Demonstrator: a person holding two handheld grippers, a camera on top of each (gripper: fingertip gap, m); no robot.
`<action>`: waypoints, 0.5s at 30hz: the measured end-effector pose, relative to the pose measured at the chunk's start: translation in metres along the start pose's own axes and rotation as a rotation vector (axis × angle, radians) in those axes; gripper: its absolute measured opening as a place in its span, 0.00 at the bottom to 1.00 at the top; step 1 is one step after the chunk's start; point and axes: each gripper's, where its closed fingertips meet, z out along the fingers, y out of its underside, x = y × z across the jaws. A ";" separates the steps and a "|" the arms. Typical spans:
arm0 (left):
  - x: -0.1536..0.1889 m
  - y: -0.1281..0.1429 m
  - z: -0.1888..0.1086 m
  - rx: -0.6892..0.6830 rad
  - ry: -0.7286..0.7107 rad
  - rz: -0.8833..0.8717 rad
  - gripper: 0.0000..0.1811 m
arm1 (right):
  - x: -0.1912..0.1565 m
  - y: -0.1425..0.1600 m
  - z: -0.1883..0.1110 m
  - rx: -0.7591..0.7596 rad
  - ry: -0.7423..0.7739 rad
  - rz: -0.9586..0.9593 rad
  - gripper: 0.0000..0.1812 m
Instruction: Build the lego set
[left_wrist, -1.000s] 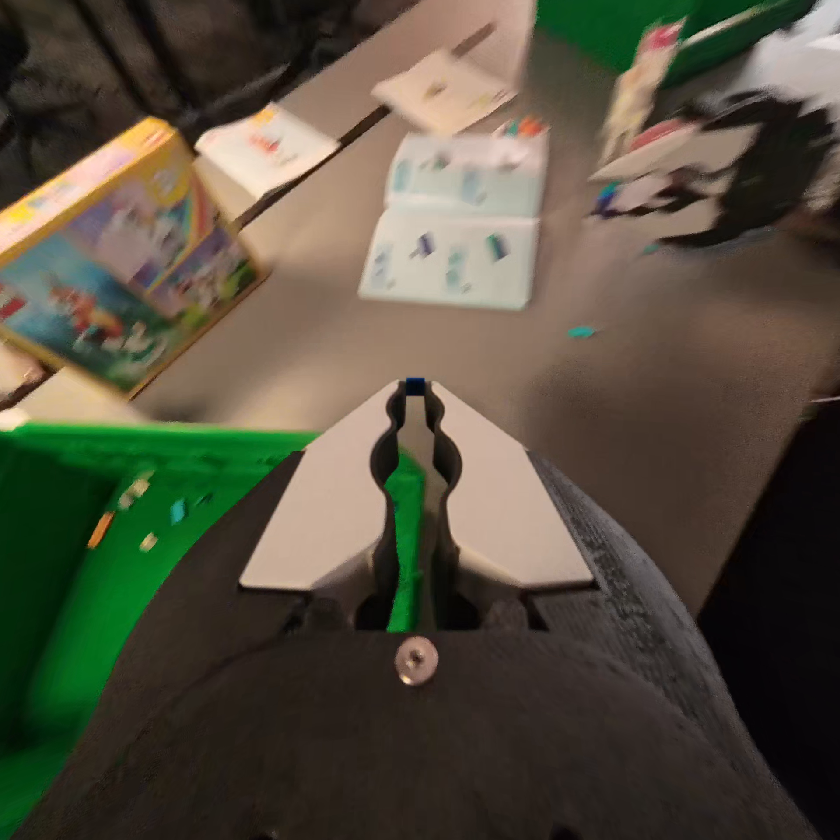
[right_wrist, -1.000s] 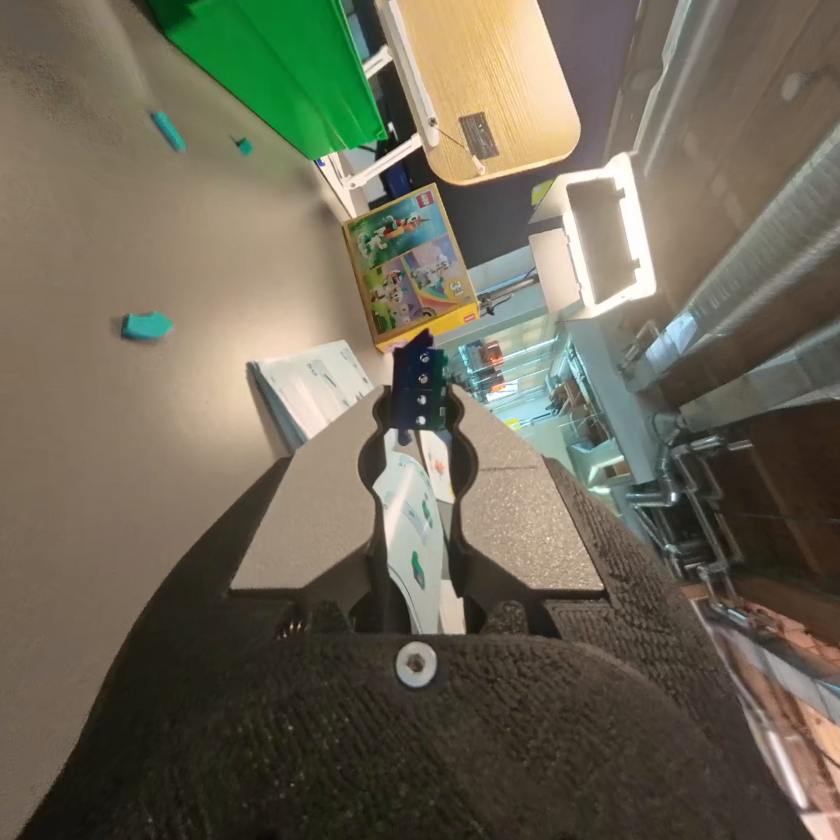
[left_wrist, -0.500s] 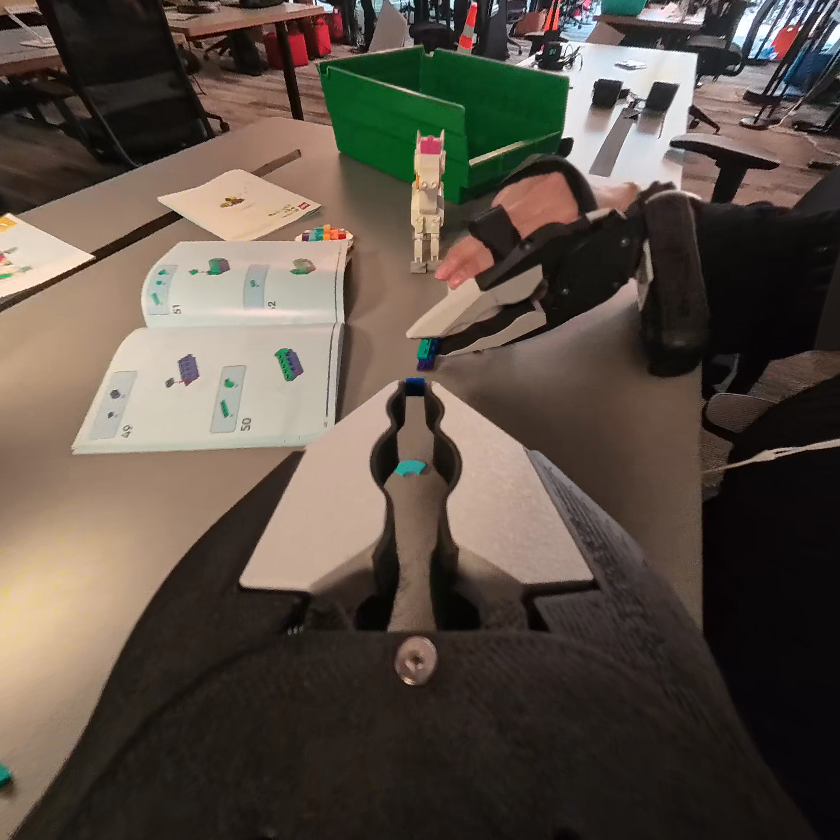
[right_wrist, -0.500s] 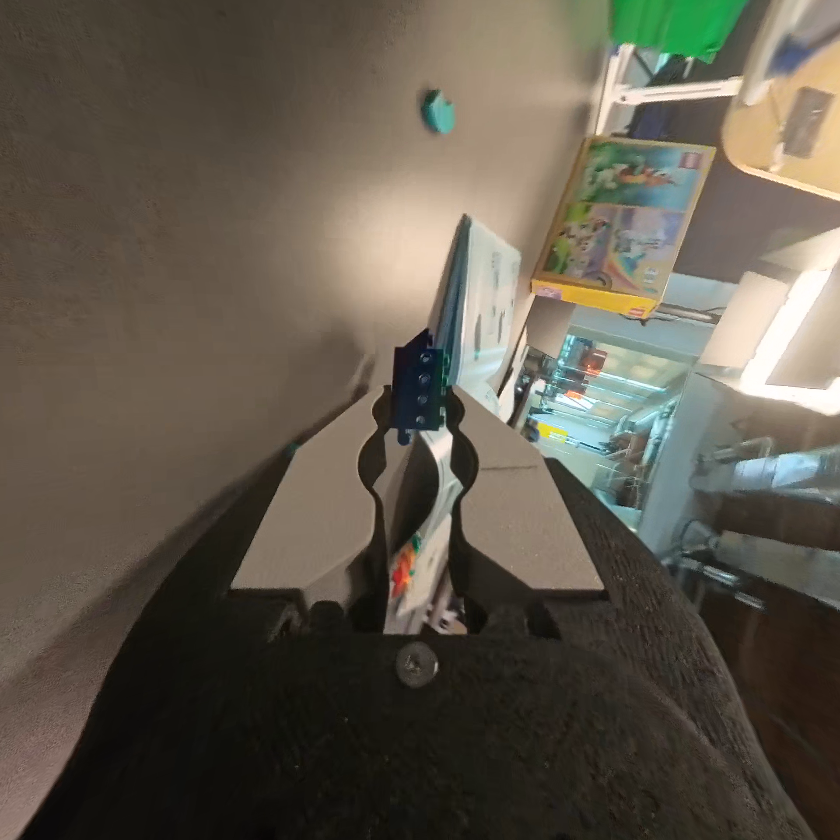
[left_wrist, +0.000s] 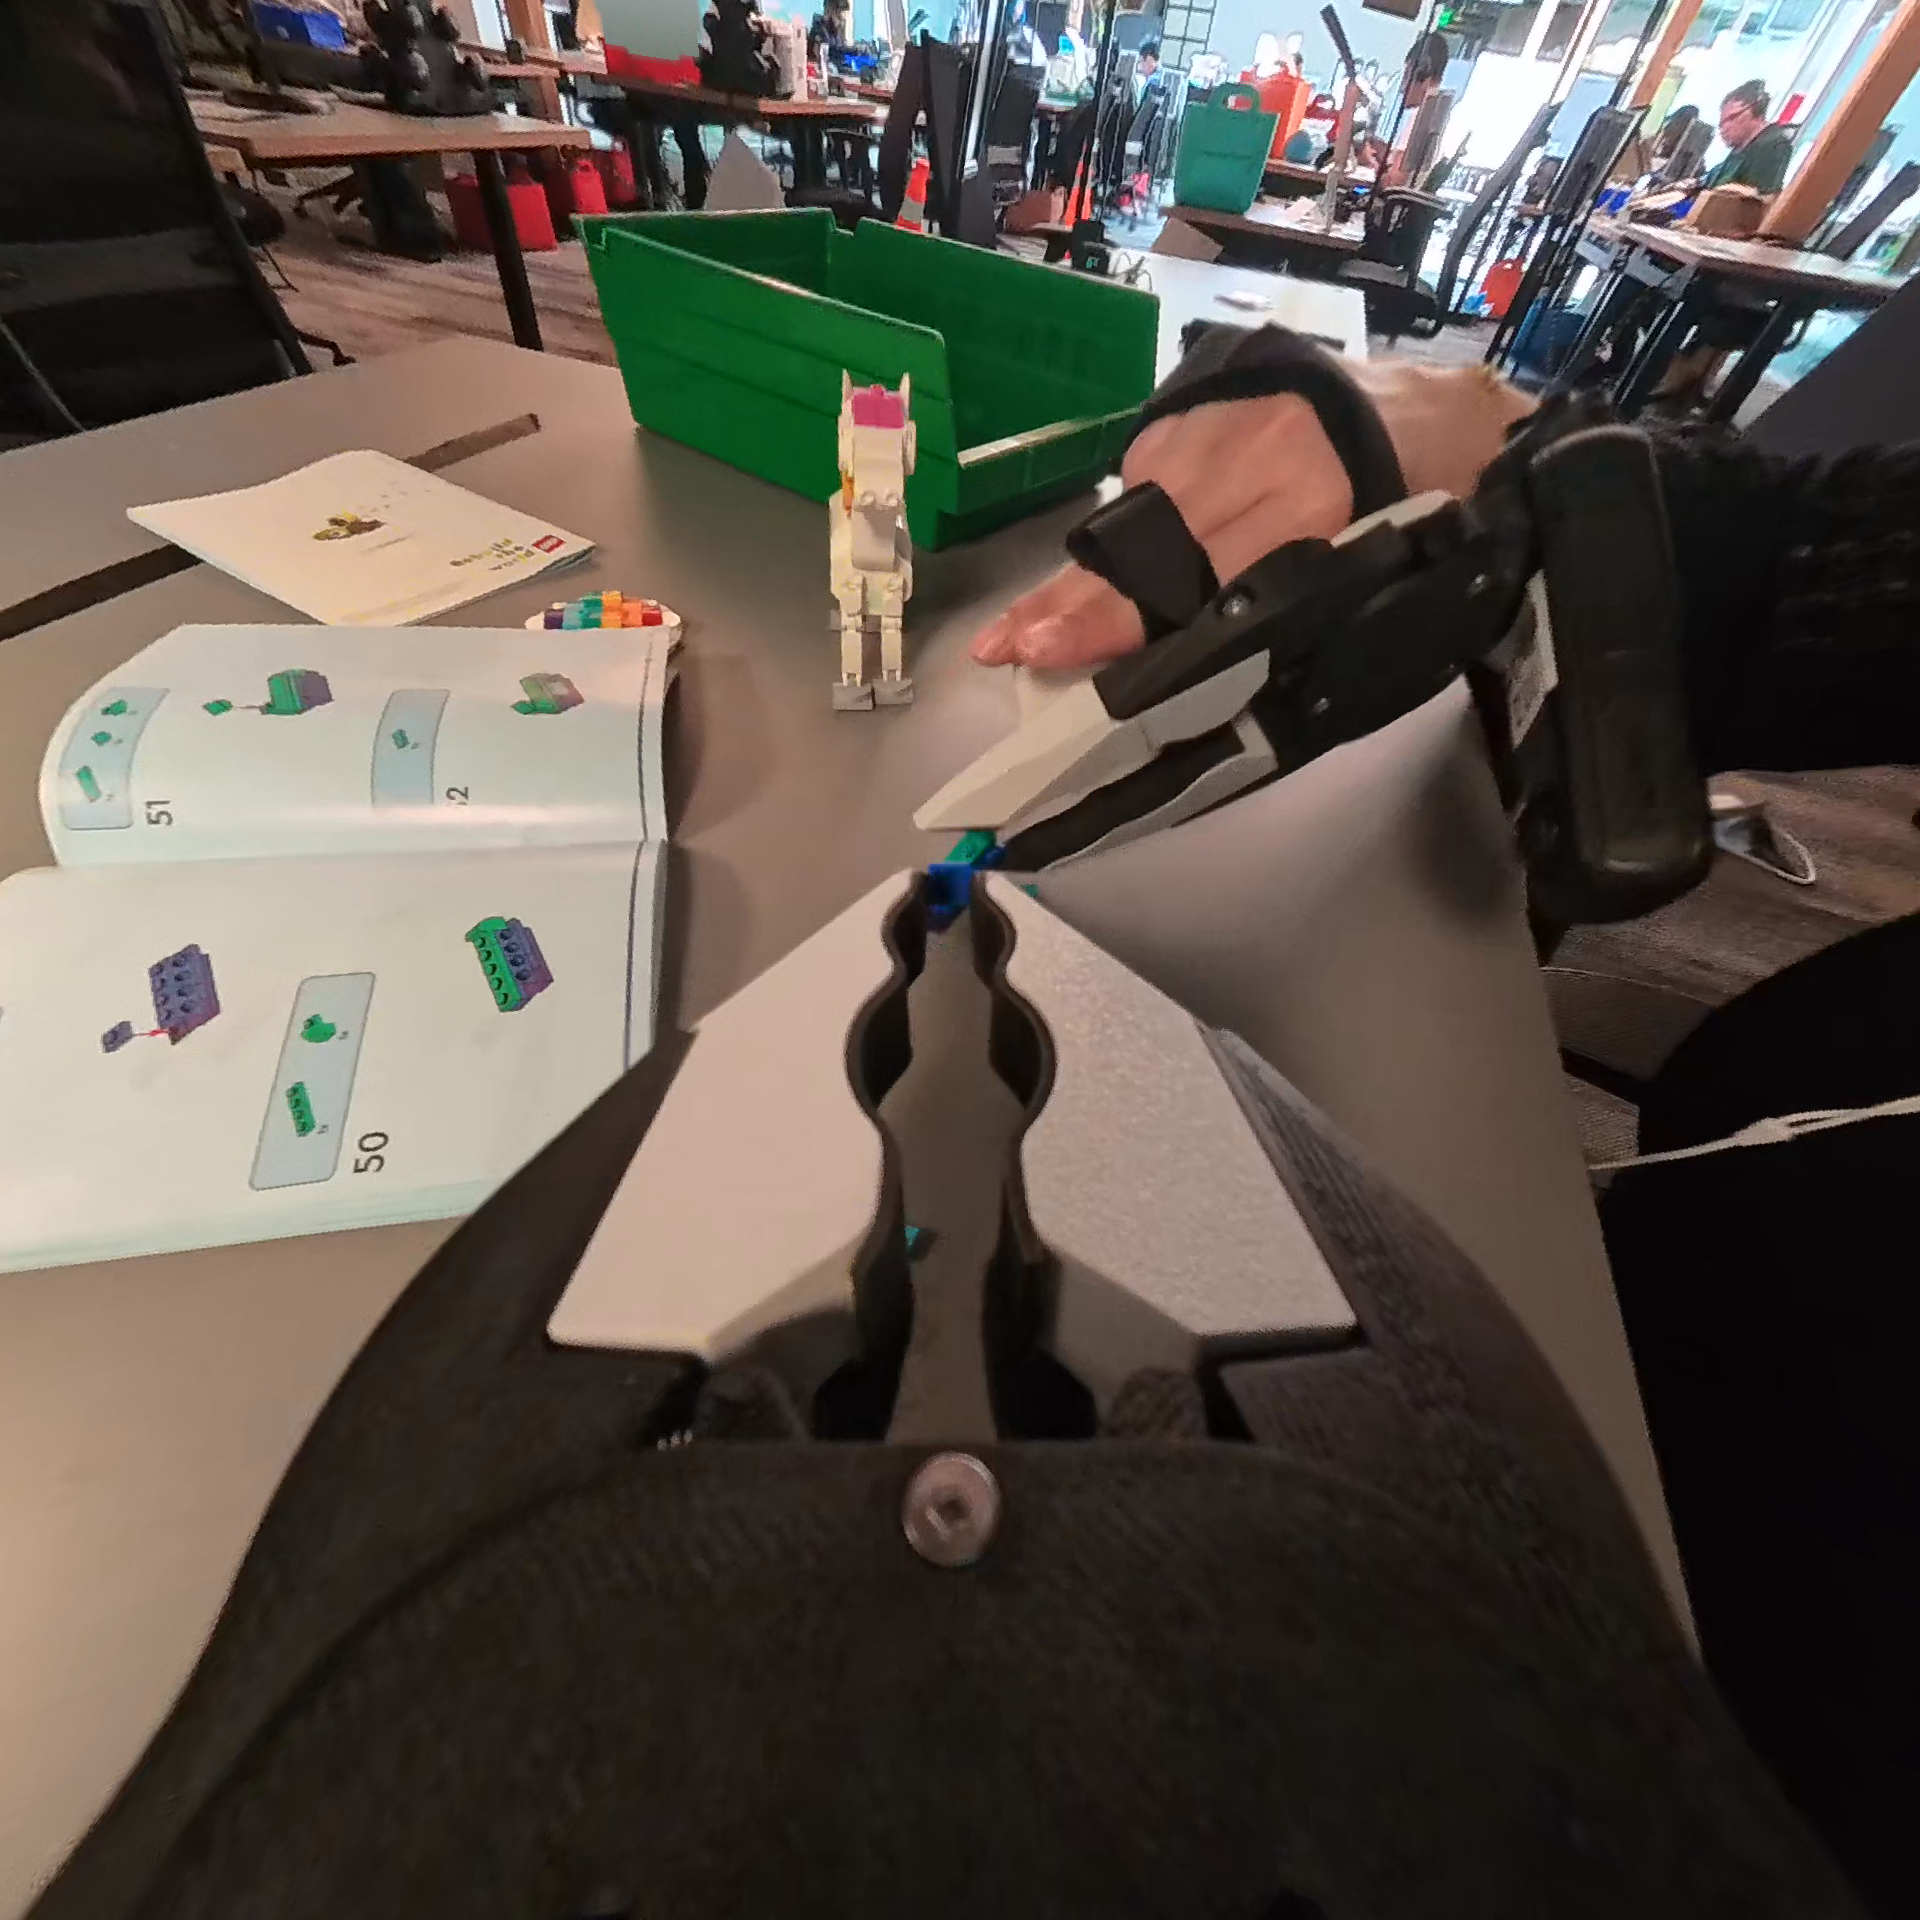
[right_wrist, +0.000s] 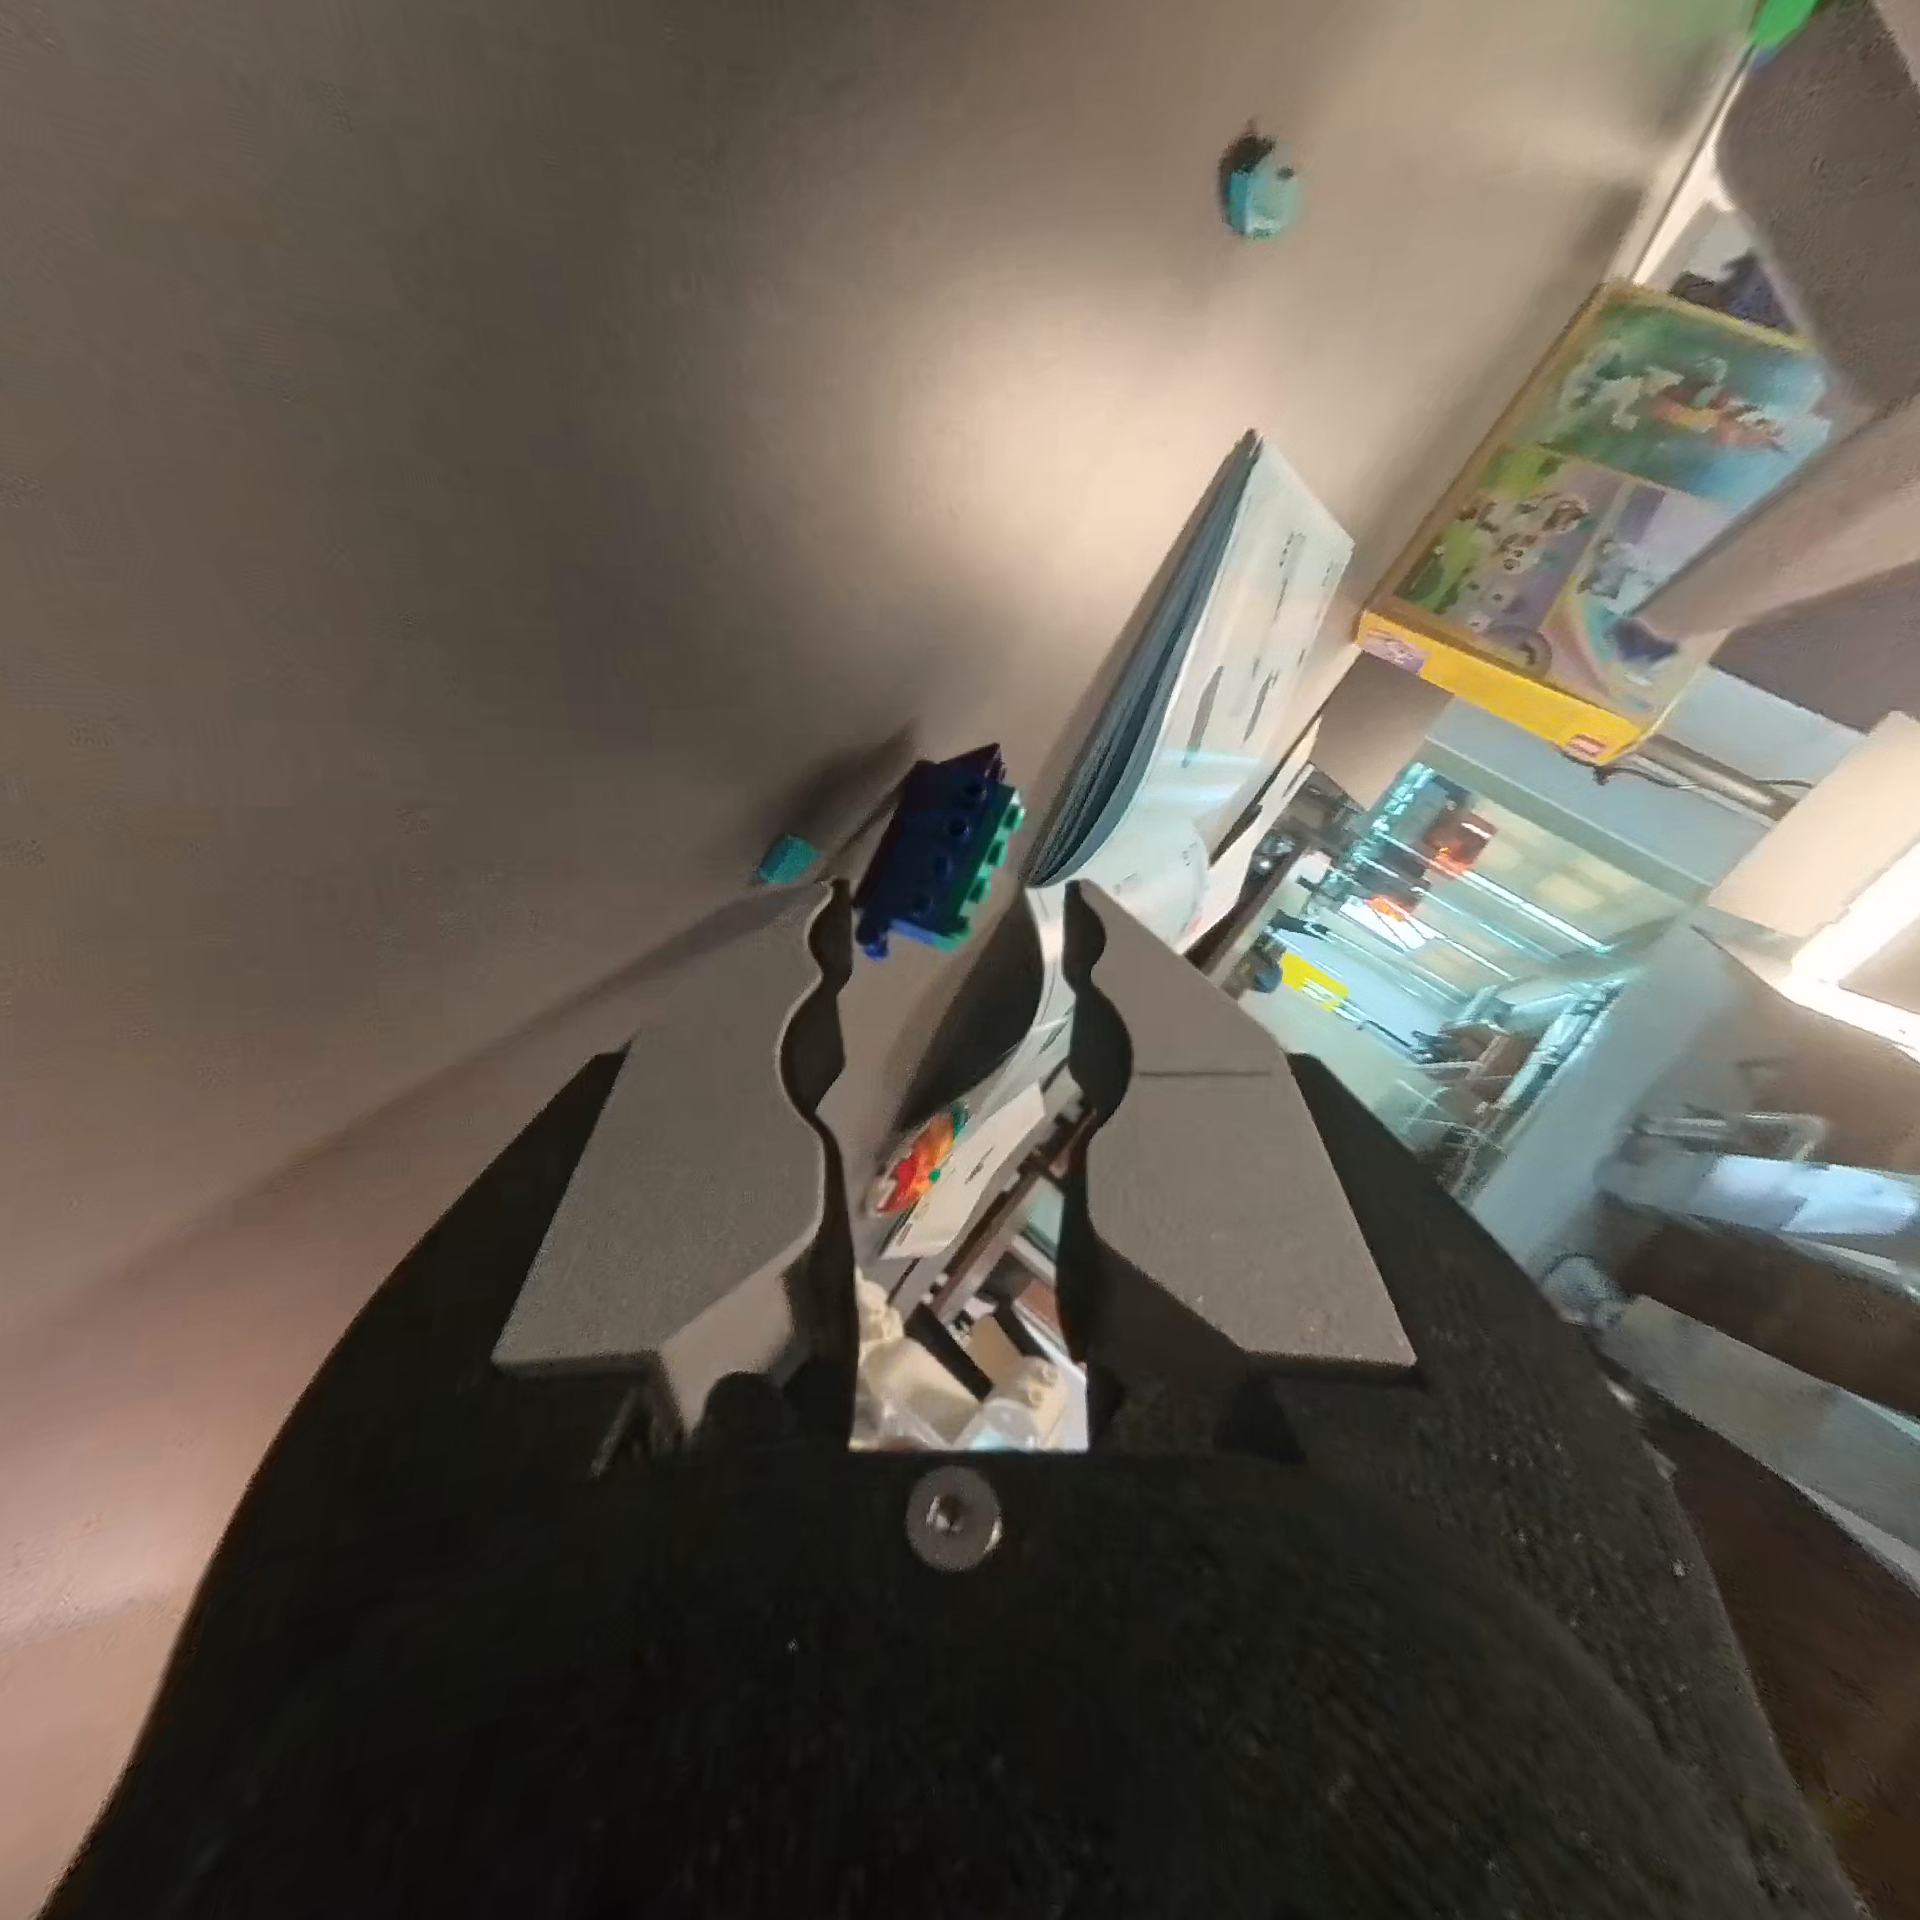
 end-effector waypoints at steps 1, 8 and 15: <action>0.001 0.001 0.000 0.005 0.008 -0.004 0.04 | -0.002 0.002 -0.002 -0.005 -0.026 0.012 0.22; 0.020 -0.009 -0.003 0.108 0.112 0.000 0.04 | 0.007 0.012 -0.022 0.112 -0.138 0.509 0.21; 0.046 -0.033 -0.021 0.298 0.188 0.176 0.04 | 0.105 -0.047 -0.082 0.952 -0.085 1.432 0.09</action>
